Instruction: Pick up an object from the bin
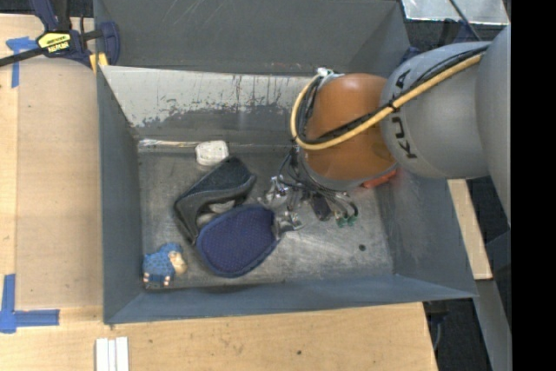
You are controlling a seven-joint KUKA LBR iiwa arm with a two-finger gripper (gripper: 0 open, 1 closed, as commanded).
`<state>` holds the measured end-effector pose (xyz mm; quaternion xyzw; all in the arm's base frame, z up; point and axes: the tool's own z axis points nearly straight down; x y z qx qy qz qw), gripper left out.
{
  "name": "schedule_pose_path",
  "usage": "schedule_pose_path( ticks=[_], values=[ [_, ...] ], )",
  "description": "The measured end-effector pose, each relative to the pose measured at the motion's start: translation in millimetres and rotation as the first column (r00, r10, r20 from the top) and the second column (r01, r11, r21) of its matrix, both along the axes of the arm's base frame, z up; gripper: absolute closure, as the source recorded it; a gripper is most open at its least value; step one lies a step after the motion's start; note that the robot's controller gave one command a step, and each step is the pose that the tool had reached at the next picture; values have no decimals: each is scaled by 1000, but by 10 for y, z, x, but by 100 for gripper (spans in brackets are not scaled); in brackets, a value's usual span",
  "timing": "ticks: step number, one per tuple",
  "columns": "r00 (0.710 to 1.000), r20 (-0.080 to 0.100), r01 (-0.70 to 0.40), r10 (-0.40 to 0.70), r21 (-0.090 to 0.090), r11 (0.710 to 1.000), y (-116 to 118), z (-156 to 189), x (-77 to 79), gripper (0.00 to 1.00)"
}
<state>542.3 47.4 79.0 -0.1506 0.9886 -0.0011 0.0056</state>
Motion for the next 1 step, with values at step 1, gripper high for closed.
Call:
schedule_pose_path(
  ticks=[1],
  values=[
    [999,0,-43,43,1,999,-23,1591,-253,100]
  ],
)
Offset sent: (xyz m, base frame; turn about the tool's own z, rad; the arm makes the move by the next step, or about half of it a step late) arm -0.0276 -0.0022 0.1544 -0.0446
